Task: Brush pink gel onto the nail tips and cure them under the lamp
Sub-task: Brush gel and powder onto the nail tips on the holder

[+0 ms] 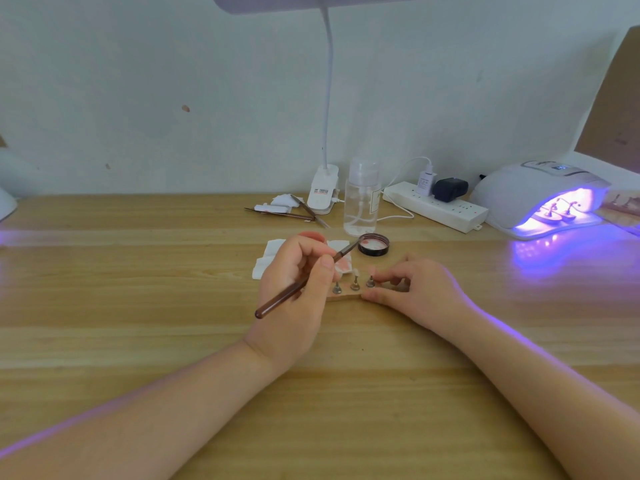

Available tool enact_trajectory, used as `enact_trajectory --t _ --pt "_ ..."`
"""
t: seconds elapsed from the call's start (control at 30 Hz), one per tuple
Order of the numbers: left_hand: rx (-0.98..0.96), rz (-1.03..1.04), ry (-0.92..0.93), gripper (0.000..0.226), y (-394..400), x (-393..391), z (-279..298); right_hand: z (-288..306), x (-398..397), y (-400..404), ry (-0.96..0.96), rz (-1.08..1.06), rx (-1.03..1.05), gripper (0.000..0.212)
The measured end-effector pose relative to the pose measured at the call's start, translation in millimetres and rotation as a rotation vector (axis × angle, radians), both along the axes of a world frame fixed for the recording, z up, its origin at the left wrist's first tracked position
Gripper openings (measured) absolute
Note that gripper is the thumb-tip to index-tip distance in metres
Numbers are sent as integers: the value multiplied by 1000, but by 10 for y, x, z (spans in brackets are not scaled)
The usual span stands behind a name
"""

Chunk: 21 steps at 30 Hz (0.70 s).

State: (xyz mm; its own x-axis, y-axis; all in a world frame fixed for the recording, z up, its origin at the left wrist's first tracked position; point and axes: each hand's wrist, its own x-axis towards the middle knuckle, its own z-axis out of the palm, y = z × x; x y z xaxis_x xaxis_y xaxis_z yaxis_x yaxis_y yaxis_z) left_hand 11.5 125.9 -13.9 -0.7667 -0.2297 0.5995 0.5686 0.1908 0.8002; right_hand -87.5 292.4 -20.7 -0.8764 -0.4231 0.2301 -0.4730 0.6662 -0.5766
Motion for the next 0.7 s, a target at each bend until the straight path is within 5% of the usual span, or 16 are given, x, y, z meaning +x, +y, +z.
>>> enact_trajectory --t 0.23,0.43,0.57,0.7 --pt "-6 26 -9 12 -14 -5 -2 -3 -89 96 49 -17 16 29" --pt "12 12 -22 11 -4 -12 5 34 -125 209 50 -96 8 49" --pt "5 46 -25 13 -17 -26 -15 124 30 175 349 -146 -139 38" --pt "29 79 -34 10 -12 -44 -8 128 169 65 399 -100 106 27"
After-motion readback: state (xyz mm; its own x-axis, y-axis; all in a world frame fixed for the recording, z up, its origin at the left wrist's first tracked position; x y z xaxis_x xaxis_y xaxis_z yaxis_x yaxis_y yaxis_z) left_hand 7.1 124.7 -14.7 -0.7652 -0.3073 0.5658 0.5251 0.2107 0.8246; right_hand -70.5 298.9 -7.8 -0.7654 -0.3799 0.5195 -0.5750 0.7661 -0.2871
